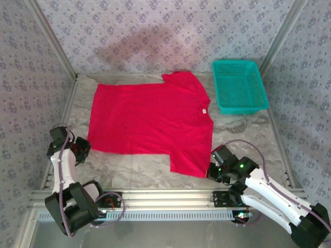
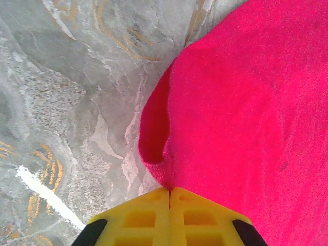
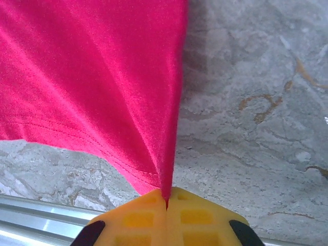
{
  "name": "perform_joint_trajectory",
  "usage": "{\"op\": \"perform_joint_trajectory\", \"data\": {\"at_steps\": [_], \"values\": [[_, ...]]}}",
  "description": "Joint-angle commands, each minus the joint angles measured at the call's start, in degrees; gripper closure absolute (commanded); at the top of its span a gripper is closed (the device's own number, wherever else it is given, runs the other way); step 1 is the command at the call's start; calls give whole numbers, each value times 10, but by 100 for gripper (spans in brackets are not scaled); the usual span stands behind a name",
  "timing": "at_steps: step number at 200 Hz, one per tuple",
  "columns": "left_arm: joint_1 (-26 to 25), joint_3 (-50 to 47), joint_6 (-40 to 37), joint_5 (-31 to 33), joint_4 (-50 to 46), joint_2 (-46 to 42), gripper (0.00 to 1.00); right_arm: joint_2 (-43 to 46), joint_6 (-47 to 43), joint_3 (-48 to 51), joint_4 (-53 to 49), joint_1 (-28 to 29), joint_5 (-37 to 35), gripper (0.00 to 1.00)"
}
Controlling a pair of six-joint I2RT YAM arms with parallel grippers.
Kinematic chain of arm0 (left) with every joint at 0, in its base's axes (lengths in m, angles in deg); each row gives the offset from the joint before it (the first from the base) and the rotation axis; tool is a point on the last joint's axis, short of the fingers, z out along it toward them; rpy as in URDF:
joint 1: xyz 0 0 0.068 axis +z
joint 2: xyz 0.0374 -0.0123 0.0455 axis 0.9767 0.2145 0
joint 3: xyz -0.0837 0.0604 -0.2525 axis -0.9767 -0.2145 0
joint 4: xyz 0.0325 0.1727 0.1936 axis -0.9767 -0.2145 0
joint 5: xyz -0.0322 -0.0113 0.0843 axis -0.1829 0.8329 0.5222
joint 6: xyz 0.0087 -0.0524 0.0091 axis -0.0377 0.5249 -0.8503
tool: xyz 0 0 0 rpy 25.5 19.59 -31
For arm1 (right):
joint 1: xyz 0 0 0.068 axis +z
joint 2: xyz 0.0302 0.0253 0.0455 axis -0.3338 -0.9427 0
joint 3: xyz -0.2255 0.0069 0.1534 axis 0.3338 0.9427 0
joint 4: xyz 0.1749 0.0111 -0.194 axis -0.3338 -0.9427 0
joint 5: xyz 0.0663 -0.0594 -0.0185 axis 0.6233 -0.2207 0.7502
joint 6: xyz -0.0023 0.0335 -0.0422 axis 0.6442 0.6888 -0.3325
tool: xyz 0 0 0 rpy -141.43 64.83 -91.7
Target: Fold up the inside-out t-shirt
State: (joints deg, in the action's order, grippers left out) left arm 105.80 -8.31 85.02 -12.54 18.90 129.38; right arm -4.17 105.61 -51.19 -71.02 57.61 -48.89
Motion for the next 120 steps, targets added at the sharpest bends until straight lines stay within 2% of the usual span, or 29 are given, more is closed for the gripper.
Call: {"op": "perform_joint_trajectory", "data": {"at_steps": [1,12,25,37,64,85,104,120], "values": [[4,-3,15,9,-22,-20,99,-10,10,-25,-37,-3,-26,66],[4,-7,17,6,-22,-24,92,-13,10,-47,-62,-3,-54,55],[4,-4,16,6,-27,-25,66,-15,9,-85,-103,-3,-101,41],[5,10,7,11,-36,-29,60,-20,-17,-125,-124,-4,-131,37],[-16,67,-7,49,-40,-49,58,-92,-80,-207,-82,-11,-164,36],[-90,105,10,79,16,-24,56,-212,-134,-257,38,-37,-116,35],[-171,130,40,58,124,71,52,-359,-155,-334,156,-79,-58,35],[-216,206,42,54,154,205,53,-501,-207,-447,187,-119,-35,35]]}}
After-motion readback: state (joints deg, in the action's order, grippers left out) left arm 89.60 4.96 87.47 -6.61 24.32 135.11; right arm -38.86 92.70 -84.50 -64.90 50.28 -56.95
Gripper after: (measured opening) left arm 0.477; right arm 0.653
